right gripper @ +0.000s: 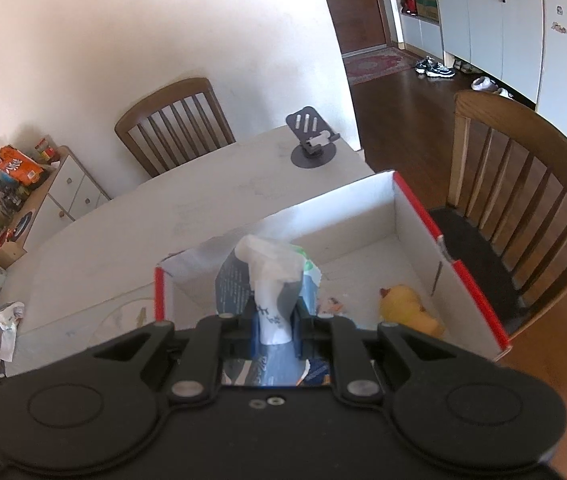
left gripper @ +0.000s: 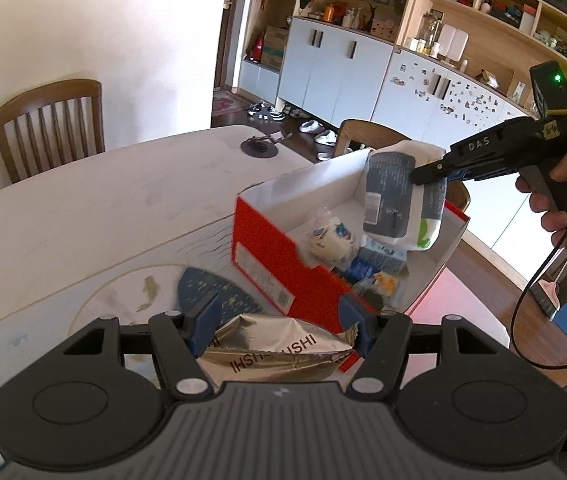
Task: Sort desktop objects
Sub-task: 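Lift the white bag with the right gripper over the shoebox while the left carries the foil bag, then lower the white bag into the shoebox with the right gripper while the left brings the foil bag over it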
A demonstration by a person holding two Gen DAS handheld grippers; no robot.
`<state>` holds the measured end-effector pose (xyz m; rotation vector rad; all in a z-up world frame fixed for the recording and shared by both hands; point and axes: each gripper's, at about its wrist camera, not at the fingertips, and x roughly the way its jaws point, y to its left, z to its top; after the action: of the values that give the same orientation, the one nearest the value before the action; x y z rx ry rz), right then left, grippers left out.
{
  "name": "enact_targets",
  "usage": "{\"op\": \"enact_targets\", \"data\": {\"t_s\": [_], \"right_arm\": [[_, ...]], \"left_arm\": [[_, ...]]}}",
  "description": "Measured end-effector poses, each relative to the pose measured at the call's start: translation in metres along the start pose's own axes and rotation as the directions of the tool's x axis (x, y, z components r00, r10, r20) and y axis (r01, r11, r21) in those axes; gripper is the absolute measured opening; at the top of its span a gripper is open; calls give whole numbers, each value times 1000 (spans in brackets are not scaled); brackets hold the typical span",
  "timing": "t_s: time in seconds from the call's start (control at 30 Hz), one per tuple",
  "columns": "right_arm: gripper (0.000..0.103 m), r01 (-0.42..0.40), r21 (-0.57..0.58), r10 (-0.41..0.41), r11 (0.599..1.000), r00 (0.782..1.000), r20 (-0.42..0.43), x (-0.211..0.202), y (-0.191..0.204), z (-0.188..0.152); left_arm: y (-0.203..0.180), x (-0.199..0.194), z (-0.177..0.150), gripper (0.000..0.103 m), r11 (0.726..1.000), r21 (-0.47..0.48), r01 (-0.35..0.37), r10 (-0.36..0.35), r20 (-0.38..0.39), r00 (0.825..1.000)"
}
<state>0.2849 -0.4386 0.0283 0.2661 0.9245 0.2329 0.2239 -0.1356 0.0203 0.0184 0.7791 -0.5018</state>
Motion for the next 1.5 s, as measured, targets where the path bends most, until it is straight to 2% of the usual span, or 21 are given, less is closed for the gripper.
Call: {"op": "enact_targets", "data": {"t_s": [0.13, 0.17, 0.2, 0.27, 0.5, 0.8, 0.83, 0.87, 0.9, 0.97, 1.07, 1.13, 1.2, 1.27, 1.37, 1.5], "right_arm": [[14, 10, 6, -10, 1000, 1000, -5, 2, -14, 3], [14, 11, 9, -11, 1000, 1000, -6, 2, -17, 4], [14, 11, 11, -11, 1000, 1000, -7, 2, -21, 5], [14, 13, 16, -13, 1000, 1000, -10, 2, -28, 5], [14, 18, 33, -17, 999, 999, -39, 8, -48, 2], [15, -2, 52, 4, 999, 999, -54, 15, -66, 4], [15, -3, 53, 6, 999, 998, -59, 16, -66, 5], [15, -4, 54, 7, 999, 998, -62, 17, -67, 5], [15, -4, 54, 7, 999, 998, -66, 19, -68, 5], [15, -2, 55, 6, 998, 997, -72, 21, -69, 5], [15, 0, 54, 4, 999, 997, -79, 23, -67, 4], [15, 1, 51, 3, 999, 997, -83, 24, -66, 5], [15, 4, 49, 0, 999, 996, -86, 25, -65, 5], [16, 7, 49, -3, 999, 996, -89, 27, -65, 5], [16, 15, 52, -10, 999, 995, -97, 29, -64, 4], [16, 25, 53, -19, 998, 994, -107, 32, -61, 3]], "left_arm": [[-12, 9, 15, 64, 1000, 23, 8, -8, 2, 1000], [-15, 11, 18, 54, 1000, 30, 9, -9, 5, 1000], [-18, 13, 22, 30, 999, 34, 18, -19, 6, 1000], [-21, 20, 31, 29, 999, 21, 39, -39, 1, 999], [-27, 47, 45, 28, 999, 41, 29, -28, -24, 999], [1, 65, 20, 29, 999, -24, -33, 30, -122, 992], [4, 67, 16, 30, 999, -28, -37, 33, -133, 991], [6, 70, 12, 36, 999, -27, -42, 38, -149, 988], [8, 73, 8, 54, 999, -24, -47, 43, -163, 986], [11, 76, 2, 76, 999, -8, -44, 42, -175, 984], [15, 81, -5, 77, 999, 42, -33, 40, -199, 979], [16, 85, -8, 83, 997, 81, -15, 32, -212, 977], [17, 87, -11, 84, 991, 131, 14, 16, -225, 974], [16, 89, -13, 87, 982, 184, 47, -2, -235, 972], [15, 93, -15, 96, 963, 258, 83, -17, -250, 968], [21, 100, -13, 97, 932, 335, 140, -44, -278, 960]]}}
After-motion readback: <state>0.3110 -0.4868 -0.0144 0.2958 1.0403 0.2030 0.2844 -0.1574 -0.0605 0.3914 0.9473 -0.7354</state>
